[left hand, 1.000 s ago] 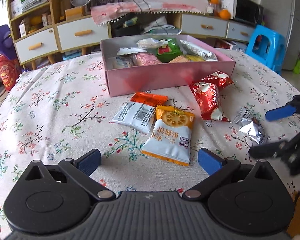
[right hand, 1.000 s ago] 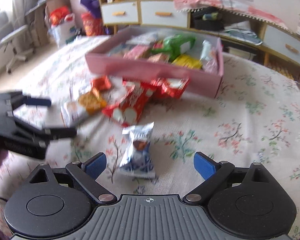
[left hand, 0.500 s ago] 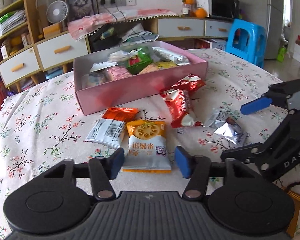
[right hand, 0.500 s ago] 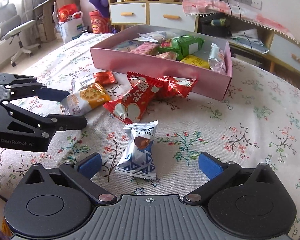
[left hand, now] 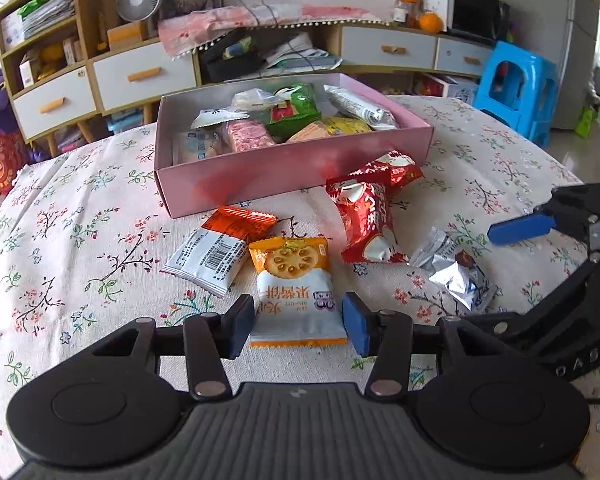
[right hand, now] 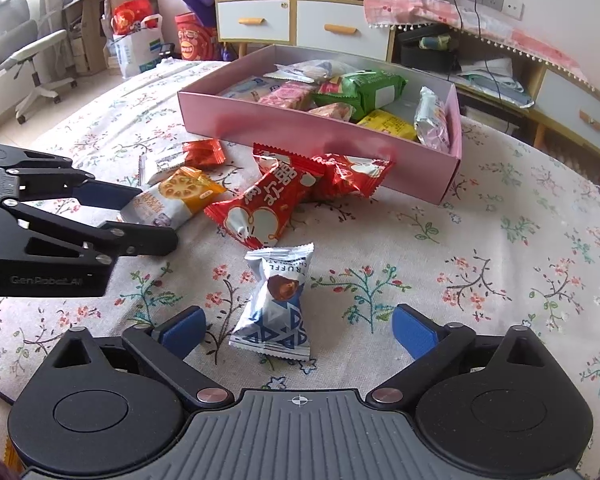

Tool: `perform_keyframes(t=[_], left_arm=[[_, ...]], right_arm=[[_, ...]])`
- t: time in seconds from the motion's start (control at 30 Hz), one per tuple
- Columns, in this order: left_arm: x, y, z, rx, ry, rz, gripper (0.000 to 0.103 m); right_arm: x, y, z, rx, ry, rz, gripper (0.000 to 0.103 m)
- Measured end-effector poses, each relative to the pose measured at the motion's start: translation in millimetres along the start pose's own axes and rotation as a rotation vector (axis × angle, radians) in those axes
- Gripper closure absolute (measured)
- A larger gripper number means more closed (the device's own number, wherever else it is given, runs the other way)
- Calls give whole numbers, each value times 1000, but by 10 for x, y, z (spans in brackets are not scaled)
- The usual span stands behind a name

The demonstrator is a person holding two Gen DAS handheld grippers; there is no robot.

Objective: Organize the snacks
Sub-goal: 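Grasp the lotus biscuit pack with the left tool while the right tool grasps the chocolate truffle, then lower both held snacks into the pink box and open both tools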

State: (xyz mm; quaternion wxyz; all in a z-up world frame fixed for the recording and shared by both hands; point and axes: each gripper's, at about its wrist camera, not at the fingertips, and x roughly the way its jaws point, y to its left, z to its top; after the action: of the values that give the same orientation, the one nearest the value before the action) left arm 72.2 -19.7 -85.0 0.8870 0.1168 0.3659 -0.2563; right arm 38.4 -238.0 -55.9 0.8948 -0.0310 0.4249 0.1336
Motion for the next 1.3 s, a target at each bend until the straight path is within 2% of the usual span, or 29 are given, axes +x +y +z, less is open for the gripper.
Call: perform_keyframes(t=[0.13,0.23,0.3,0.33,0.4,0.47,0.77,0.97,1.3], left_arm=[[24,-8,23,-26,0,4,57],[24,-14,37,-36,3,3,61],[15,-27,49,-38,5,3,64],[11,-28,57,-39,9,0,65],[3,-22,71,-49,21,-8,66],[-12,-1,85,-67,31,-23,67],[-163,106,195,-150,29,-58,67],[-288,189,368,-198,-32,-61,67],[-4,414,788,-377,-98,-15,67]], right_arm=[[-16,24,14,-5,-4,11,14],[-32,32,24,-4,-7,24,24],[-50,42,34,-4,-12,32,42],[-58,45,43,-3,-13,35,48],[-69,46,64,0,-8,50,76],[-78,43,91,10,0,53,80],[-193,-92,229,118,-6,85,81],[-321,-211,411,194,-68,75,81],[-180,-564,890,411,-161,25,81]])
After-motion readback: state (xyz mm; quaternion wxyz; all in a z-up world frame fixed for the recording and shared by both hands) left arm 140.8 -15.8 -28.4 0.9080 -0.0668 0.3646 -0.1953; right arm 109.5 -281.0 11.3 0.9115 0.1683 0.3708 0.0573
